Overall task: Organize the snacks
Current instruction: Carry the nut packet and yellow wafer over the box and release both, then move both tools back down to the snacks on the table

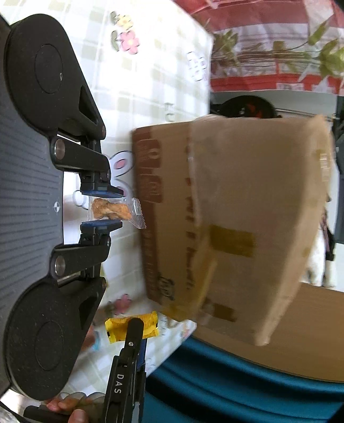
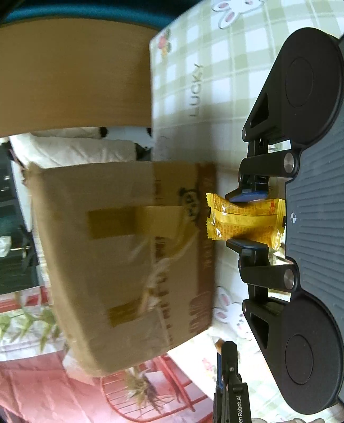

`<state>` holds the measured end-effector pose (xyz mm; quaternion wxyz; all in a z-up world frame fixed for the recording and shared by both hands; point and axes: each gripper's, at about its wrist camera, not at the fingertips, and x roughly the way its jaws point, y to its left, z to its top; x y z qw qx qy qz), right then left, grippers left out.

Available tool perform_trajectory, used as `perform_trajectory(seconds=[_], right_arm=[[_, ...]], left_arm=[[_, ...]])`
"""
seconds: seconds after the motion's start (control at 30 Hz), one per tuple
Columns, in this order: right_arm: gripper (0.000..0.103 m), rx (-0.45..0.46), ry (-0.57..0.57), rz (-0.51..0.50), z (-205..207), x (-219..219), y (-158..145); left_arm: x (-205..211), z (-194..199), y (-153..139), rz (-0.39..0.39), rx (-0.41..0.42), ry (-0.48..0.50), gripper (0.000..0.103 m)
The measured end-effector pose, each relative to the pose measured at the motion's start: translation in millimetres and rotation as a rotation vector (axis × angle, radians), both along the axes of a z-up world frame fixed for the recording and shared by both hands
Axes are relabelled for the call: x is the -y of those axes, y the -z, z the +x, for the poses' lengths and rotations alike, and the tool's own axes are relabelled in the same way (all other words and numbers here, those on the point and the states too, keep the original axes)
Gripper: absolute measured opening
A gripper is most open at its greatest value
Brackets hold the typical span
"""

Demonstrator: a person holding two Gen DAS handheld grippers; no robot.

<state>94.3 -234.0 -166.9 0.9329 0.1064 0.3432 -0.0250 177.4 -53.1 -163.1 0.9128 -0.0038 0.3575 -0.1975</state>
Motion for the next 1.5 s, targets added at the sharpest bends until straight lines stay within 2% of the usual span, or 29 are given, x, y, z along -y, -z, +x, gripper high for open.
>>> perform_trajectory(seconds=[0.43,0.6,0.73,0.83,0.97,1.13,1.17,1.2,1.27,1.5], right_arm=[[0.027,0.24,-0.011,-0.043,-1,9,-90],[0.027,0.32,-0.027,-0.066,19,17,-128],[0.027,0.344,-0.032,-0.1,45,24,-148],[0.027,0.334,-0.031,-0.135,68,31,-153],[0.027,0.298,-0.014,-0.136,101,41,-145],[0.029,0.238,0.012,-0.113,123,46,-125],[0.034,0.235,0.016,-0.116,123,45,-122],[0.037,0.235,0.019,-0.117,122,44,-121],[0.038,0.241,0.018,-0.105,115,43,-119],[0.038,0.255,0.024,-0.066,81,41,-129]], left_arm=[[-2,6,-77,-0.047,0.21,-0.022,0.018],[3,19,-107,-0.059,0.304,-0.023,0.018],[11,41,-122,-0.074,0.342,-0.028,0.018],[16,65,-126,-0.076,0.356,-0.037,0.018],[23,90,-126,-0.064,0.371,-0.029,0.018],[34,114,-113,-0.05,0.324,-0.032,0.019],[36,117,-110,-0.039,0.319,-0.035,0.025],[36,119,-108,-0.034,0.306,-0.038,0.038],[32,118,-105,-0.052,0.288,-0.049,0.048],[10,94,-112,-0.056,0.253,-0.072,0.048]])
